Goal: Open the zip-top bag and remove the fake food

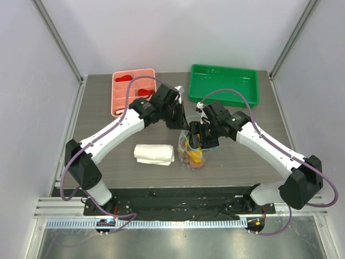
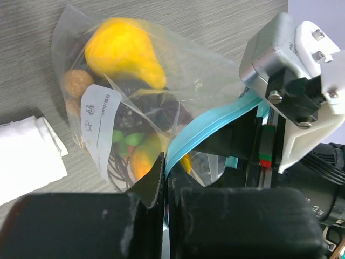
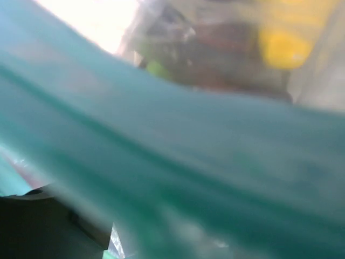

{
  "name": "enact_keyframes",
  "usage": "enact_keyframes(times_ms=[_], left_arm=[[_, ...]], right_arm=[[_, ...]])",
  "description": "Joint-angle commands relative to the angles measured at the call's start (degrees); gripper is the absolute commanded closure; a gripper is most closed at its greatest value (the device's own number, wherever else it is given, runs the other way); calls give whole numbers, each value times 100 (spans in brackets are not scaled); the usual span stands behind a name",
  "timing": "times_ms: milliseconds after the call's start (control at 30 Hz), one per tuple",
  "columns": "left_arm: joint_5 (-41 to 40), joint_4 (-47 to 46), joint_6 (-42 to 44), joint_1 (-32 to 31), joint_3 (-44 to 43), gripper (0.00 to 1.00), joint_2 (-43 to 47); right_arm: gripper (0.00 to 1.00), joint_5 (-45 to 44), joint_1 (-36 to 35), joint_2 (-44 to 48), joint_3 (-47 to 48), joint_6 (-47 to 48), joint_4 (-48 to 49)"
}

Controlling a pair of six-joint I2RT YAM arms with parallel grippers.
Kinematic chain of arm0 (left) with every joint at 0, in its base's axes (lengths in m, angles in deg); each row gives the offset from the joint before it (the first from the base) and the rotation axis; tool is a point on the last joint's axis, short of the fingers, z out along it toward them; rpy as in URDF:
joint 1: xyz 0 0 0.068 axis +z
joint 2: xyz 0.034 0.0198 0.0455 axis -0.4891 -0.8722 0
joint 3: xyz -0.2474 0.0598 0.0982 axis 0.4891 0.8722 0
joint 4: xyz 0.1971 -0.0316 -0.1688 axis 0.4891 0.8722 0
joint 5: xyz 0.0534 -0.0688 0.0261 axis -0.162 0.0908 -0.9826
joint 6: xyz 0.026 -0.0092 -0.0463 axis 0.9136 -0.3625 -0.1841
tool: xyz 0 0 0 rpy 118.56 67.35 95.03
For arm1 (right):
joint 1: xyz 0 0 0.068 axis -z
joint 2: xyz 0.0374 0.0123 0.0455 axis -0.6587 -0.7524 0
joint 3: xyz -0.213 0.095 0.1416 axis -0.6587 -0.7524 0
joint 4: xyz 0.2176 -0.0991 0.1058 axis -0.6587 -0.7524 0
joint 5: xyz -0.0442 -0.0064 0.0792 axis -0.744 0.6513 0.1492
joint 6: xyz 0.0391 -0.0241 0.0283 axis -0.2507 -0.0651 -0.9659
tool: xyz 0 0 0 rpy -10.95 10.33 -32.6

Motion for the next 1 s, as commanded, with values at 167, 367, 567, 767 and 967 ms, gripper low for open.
enact_keyframes(times_ms=[167, 367, 567, 767, 967], left_arm=[[-58, -225, 52, 28, 14, 100, 28], [-146, -225, 61, 55, 111, 100, 54], [-41, -260, 43, 64, 208, 100, -51], [100, -268, 149, 64, 287, 100, -34], [320, -418, 298, 55, 392, 100, 37]], right_arm=[[85, -1271, -36, 786, 164, -333, 882], [99, -2011, -27, 1289, 305, -412, 873], [99, -2934, 87, 1317, 1041, -448, 1067], [99, -2881, 1624, -132, 2361, -474, 1145], [99, -2706, 2811, -1739, 3037, -544, 1524]])
